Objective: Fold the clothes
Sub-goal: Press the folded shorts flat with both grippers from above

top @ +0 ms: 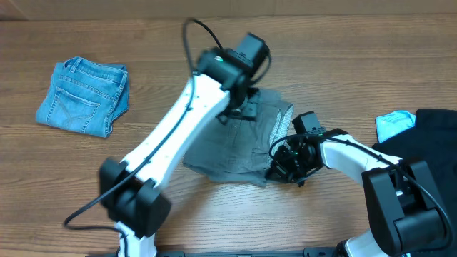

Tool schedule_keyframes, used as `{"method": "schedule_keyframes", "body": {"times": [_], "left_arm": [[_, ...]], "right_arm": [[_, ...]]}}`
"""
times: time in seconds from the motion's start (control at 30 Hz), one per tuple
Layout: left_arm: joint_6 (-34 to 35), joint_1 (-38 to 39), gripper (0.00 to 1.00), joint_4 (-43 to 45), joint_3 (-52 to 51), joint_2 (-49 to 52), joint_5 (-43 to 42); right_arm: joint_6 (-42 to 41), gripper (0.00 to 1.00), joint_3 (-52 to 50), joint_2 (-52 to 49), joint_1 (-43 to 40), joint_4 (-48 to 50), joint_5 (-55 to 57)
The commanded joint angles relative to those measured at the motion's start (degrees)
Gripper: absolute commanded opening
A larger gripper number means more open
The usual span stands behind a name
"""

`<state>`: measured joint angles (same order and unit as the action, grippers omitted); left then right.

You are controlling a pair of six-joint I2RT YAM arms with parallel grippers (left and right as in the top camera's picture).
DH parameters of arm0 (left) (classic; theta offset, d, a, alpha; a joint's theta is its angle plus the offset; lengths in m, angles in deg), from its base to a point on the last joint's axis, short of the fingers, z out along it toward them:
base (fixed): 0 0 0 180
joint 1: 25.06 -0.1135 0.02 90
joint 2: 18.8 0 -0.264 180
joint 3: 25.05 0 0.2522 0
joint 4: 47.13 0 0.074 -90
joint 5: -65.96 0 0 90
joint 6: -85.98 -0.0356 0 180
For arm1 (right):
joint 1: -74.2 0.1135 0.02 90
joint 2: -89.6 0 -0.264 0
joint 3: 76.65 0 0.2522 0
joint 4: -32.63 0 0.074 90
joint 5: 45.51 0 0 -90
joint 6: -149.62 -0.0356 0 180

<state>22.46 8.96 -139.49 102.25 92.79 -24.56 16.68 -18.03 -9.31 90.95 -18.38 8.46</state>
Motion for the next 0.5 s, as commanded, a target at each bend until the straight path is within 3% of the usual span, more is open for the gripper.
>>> {"method": "schedule_keyframes", "body": {"times": [0.0,0.17,0.23,0.47], "left_arm": [[-4.4,-2.7,0.52,-4.2,2.5,-3.6,6.5],[-4.9,-5.0,0.5,-5.9,-1.3,-3.6,6.4],[-5.2,-5.5,0.49,-4.0,-5.0,-3.6,5.9],[-8.9,-5.5,0.42,10.2,-23.7,-3.6,-3.1]], "right_arm": [[8.7,0.05,3.0,5.5,-3.3,-7.3,4.0],[15.9,0.18,9.9,15.3,-6.7,-14.9,7.0],[16.4,0.26,10.9,18.3,-6.8,-11.7,6.8],[15.3,0.35,10.7,13.1,-5.1,-2.2,8.4]]}}
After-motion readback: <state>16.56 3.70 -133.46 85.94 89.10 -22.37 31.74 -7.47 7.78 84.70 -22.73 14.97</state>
